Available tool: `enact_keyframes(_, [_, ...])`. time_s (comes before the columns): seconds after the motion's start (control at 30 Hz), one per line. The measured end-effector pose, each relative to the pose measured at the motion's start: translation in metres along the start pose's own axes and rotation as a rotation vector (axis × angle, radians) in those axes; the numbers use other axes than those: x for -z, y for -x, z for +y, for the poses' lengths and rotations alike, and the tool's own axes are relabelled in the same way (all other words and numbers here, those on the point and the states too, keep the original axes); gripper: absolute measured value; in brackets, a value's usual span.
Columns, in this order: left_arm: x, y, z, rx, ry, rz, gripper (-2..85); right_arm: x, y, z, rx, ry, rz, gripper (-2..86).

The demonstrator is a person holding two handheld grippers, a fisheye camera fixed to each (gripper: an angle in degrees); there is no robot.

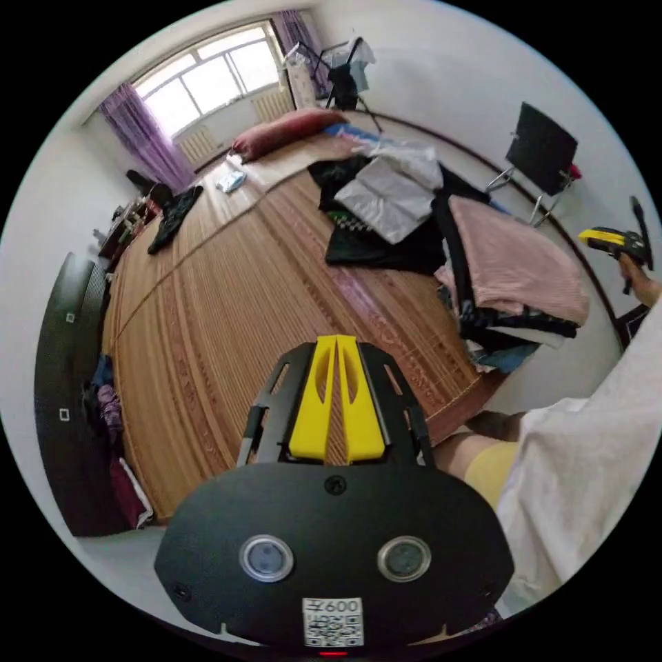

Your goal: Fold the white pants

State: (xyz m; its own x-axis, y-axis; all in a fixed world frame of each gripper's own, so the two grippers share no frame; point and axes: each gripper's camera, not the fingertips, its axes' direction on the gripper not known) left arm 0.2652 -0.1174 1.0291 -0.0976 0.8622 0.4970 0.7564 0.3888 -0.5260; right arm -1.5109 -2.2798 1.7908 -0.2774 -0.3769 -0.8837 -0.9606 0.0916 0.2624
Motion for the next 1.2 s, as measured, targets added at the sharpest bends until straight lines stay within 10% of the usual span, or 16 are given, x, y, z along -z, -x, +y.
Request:
enact_keyframes(0.17, [0.114, -0.100, 0.002, -0.215, 0.016, 0.029, 0.5, -0.039, 0.025, -0.092, -0.024, -0.101, -0.137, 3.4])
enact_keyframes(0.47, [0.179, -0.119, 0.041, 0.349, 0.148, -0.295, 0.3, -0.234, 0.006, -0.271, -0.016, -0.009, -0.254, 13.3])
enact_keyframes(0.7, [0.267, -0.185, 0.076, 0.631, 0.366, -0.295, 0.5, -0.476, -0.004, -0.321, -0.171, 0.445, -0.311, 13.9])
enact_keyframes(0.97, [0.311, -0.203, 0.127, 0.800, 0.348, -0.136, 0.7, -0.381, 0.072, -0.283, 0.188, 0.206, -0.139, -0.5])
enact_keyframes(1.2, [0.348, -0.128, 0.134, 0.508, 0.115, 0.070, 5.2, -0.224, 0.067, -0.277, -0.053, -0.248, -0.787, -0.8])
